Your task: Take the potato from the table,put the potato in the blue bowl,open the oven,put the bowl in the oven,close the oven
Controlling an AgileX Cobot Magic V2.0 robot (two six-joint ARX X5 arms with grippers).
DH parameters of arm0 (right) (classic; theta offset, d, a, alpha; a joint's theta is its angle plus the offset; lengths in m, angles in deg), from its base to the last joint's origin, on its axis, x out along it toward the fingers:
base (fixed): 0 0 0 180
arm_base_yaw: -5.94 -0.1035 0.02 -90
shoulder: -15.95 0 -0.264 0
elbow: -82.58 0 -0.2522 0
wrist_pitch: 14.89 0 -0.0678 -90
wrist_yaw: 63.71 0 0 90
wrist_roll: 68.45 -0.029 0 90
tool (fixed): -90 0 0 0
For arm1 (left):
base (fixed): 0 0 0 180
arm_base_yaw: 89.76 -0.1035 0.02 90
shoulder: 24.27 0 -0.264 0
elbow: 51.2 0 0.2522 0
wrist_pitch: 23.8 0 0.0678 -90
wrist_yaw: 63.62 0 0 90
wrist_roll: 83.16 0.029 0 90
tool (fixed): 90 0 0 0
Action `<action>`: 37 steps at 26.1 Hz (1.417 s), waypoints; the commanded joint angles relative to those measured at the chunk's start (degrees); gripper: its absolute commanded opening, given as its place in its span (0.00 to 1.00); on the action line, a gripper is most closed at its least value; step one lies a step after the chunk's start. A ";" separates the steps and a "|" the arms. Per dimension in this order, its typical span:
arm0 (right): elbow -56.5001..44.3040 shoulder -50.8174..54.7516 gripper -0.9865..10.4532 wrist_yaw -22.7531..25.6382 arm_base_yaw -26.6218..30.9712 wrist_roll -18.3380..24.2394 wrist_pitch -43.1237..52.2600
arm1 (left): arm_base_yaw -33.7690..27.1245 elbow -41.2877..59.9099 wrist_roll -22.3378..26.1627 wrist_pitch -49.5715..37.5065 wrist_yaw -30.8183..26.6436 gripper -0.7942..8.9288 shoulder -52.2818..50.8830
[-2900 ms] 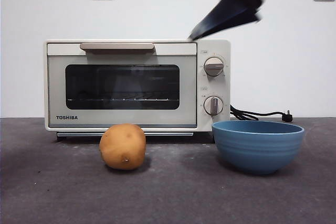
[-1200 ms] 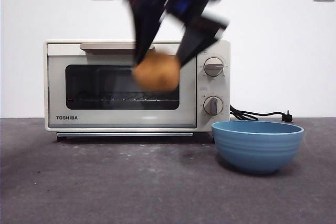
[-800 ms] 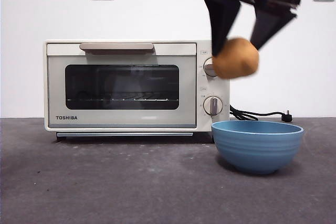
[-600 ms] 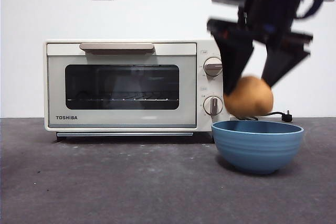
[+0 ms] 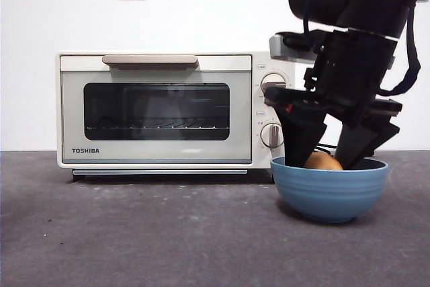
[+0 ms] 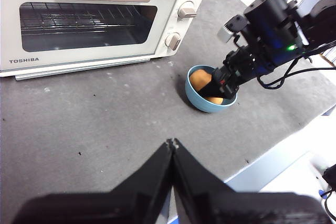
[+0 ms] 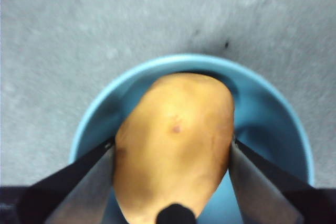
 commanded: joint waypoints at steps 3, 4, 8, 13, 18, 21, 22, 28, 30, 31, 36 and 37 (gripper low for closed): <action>-0.42 -0.63 0.39 -0.11 0.02 -0.55 0.09 | 0.13 -0.13 0.68 -0.39 0.04 0.07 -0.13; -0.42 -0.63 0.45 -0.11 0.02 -0.55 0.00 | 0.13 -0.13 0.68 -0.44 0.04 0.07 -0.13; -0.37 -0.46 0.48 -0.11 -0.02 -0.55 -0.04 | 0.13 -0.13 0.66 -1.40 0.02 0.07 -0.07; -0.33 4.35 0.48 -0.13 0.00 -0.55 -0.83 | 0.13 -0.13 0.35 -5.35 0.04 0.07 2.16; -0.33 18.21 0.48 -0.09 -0.04 -0.74 -6.29 | 0.20 -0.13 0.00 -15.82 0.35 0.07 11.06; -0.33 25.66 0.47 -0.07 -0.04 -0.76 -9.40 | 0.98 -0.13 -1.38 -23.78 0.44 0.07 16.63; -0.33 27.47 0.47 -0.07 -0.04 -0.79 -10.23 | 1.40 -0.15 -1.62 -26.01 0.42 0.07 18.32; -0.33 37.46 0.47 -0.02 -0.04 -2.69 -15.72 | 4.79 -0.39 -2.58 -40.04 -0.66 0.07 30.12; -0.33 39.91 0.47 0.00 -0.04 -2.78 -17.49 | 5.99 -1.55 -2.47 -42.45 -2.84 0.07 34.21; -0.33 40.83 0.47 0.07 -0.04 -3.02 -18.16 | 6.58 -2.23 -2.32 -43.28 -3.72 0.07 36.02; -0.33 44.06 0.47 0.07 -0.04 -4.02 -21.29 | 9.25 -7.23 -0.09 -47.41 -7.76 0.07 45.48; -0.33 44.41 0.47 0.09 -0.04 -4.17 -21.70 | 9.66 -8.26 0.61 -47.52 -8.46 0.07 47.04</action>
